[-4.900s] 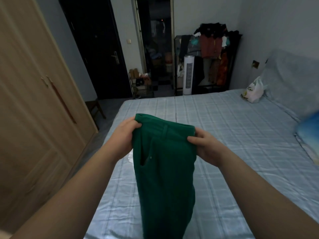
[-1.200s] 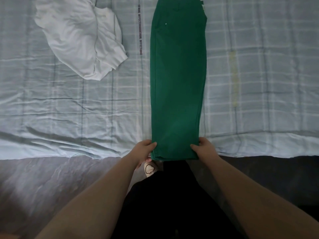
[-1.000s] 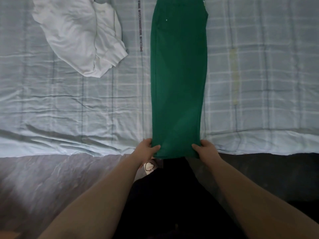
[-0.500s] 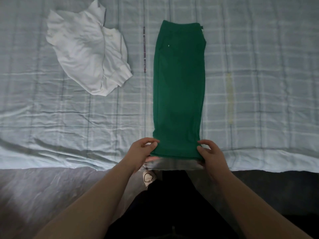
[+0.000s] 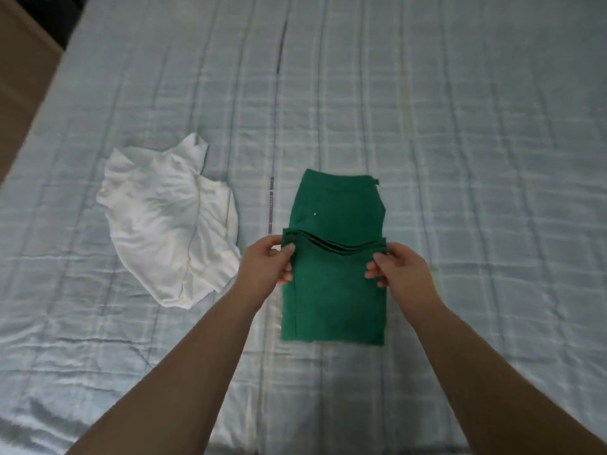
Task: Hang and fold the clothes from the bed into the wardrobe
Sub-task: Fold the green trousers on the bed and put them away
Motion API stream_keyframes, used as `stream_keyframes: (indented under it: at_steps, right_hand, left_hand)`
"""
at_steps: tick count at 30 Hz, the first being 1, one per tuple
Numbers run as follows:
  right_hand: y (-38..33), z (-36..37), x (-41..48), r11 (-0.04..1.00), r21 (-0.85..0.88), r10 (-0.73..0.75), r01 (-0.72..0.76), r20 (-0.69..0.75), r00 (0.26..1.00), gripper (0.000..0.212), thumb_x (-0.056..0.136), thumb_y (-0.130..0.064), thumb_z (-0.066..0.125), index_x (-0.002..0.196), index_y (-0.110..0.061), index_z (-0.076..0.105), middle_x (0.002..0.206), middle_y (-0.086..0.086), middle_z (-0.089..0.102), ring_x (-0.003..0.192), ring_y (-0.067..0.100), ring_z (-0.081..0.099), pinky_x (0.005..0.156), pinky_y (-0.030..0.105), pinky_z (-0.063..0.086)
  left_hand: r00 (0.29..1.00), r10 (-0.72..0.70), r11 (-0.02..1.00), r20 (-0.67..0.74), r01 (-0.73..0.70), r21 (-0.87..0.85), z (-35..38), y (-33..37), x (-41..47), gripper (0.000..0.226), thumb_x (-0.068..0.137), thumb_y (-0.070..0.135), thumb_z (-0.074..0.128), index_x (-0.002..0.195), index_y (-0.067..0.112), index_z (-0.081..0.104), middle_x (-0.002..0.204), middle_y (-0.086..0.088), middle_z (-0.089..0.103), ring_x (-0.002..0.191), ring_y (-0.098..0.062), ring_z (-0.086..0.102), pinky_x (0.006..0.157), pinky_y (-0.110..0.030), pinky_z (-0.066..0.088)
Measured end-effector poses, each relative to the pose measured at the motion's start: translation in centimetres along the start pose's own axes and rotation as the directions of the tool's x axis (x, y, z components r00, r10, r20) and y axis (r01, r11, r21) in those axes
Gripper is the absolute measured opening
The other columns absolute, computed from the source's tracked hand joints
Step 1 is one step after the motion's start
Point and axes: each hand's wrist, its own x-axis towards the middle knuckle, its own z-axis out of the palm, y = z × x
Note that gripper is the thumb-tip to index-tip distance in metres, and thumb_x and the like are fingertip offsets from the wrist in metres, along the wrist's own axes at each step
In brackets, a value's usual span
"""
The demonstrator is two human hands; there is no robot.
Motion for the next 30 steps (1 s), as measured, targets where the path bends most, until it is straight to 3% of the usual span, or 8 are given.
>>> stream_keyframes:
  at_steps: [2,6,11,17,22,25,27,30]
  right_hand:
    - [-1.1,0.2,4.0,0.997,-0.068,-0.048,0.044,-0.056,0.997,0.013,0.094,-0.022,0.062,0.104,-0.016,0.070,0.067,-0.009,0.070,0.060,0.009,0.066,0.059,0.024,0.052]
    - [-2.3,0.6,11.7,0.966,-0.248,-0.108,0.075,-0.120,0.987,0.017,0.093,-0.031,0.063,0.102,-0.021,0.074,0.096,-0.004,0.074,0.089,0.017,0.070,0.086,0.036,0.054]
    - [-2.1,1.7,19.8,0.910,-0.405,-0.146,0.087,-0.116,0.982,0.010,0.096,-0.029,0.057,0.094,-0.023,0.065,0.086,-0.009,0.067,0.080,0.011,0.064,0.063,0.023,0.042]
    - [0.2,2.5,23.7,0.840,-0.500,-0.320,0.211,-0.143,0.937,0.008,0.095,-0.027,0.060,0.099,-0.022,0.055,0.076,-0.009,0.059,0.069,0.008,0.056,0.060,0.029,0.041]
    - [1.2,2.3,24.0,0.812,-0.523,-0.380,0.260,-0.135,0.915,0.014,0.094,-0.031,0.060,0.103,-0.022,0.054,0.080,-0.003,0.059,0.072,0.016,0.057,0.059,0.028,0.041]
    - [1.0,2.3,22.7,0.818,-0.508,-0.411,0.269,-0.189,0.892,0.030,0.094,-0.030,0.060,0.118,-0.013,0.054,0.106,0.004,0.057,0.094,0.020,0.055,0.083,0.030,0.044]
    - [1.1,2.2,20.0,0.749,-0.551,-0.525,0.368,-0.154,0.837,0.027,0.094,-0.020,0.060,0.118,-0.009,0.056,0.112,0.008,0.053,0.101,0.022,0.051,0.089,0.027,0.039]
    - [3.3,2.3,13.8,0.594,-0.638,-0.610,0.489,0.039,0.792,0.027,0.092,-0.020,0.054,0.118,-0.012,0.058,0.119,0.006,0.054,0.111,0.023,0.049,0.096,0.032,0.039]
  left_hand:
    - [0.995,0.065,0.987,-0.071,-0.054,0.152,1.0,1.6,3.7,0.015,0.092,0.031,0.067,0.104,0.022,0.071,0.073,0.000,0.067,0.055,-0.008,0.057,0.051,-0.023,0.045]
    - [0.993,0.109,0.975,-0.051,-0.097,0.201,3.0,3.4,10.9,0.006,0.093,0.030,0.066,0.097,0.026,0.070,0.089,0.011,0.070,0.072,0.004,0.063,0.057,-0.010,0.043]
    - [0.994,0.097,0.965,-0.046,-0.082,0.249,5.5,3.3,19.1,0.012,0.093,0.029,0.068,0.102,0.022,0.068,0.094,0.007,0.071,0.081,-0.006,0.068,0.065,-0.020,0.051]
    - [0.973,0.167,0.919,-0.158,-0.096,0.382,7.3,1.1,23.8,0.017,0.091,0.032,0.069,0.098,0.028,0.054,0.081,0.005,0.065,0.073,-0.012,0.065,0.058,-0.029,0.048]
    - [0.945,0.281,0.823,-0.169,-0.147,0.549,7.7,-0.2,24.4,0.021,0.091,0.035,0.067,0.098,0.026,0.050,0.094,0.006,0.059,0.079,-0.009,0.058,0.073,-0.040,0.055]
    - [0.903,0.388,0.778,-0.186,-0.213,0.591,7.6,-0.7,22.8,0.036,0.091,0.035,0.067,0.118,0.021,0.049,0.114,0.003,0.048,0.101,-0.011,0.053,0.090,-0.038,0.050]
    - [0.862,0.482,0.745,-0.155,-0.311,0.590,7.5,-1.3,20.3,0.045,0.093,0.030,0.064,0.132,0.014,0.047,0.129,-0.005,0.046,0.125,-0.021,0.044,0.105,-0.040,0.043]
    - [0.793,0.609,0.585,0.010,-0.458,0.670,7.1,-3.8,15.3,0.048,0.093,0.019,0.060,0.139,0.009,0.048,0.142,-0.012,0.045,0.135,-0.025,0.038,0.115,-0.044,0.034]
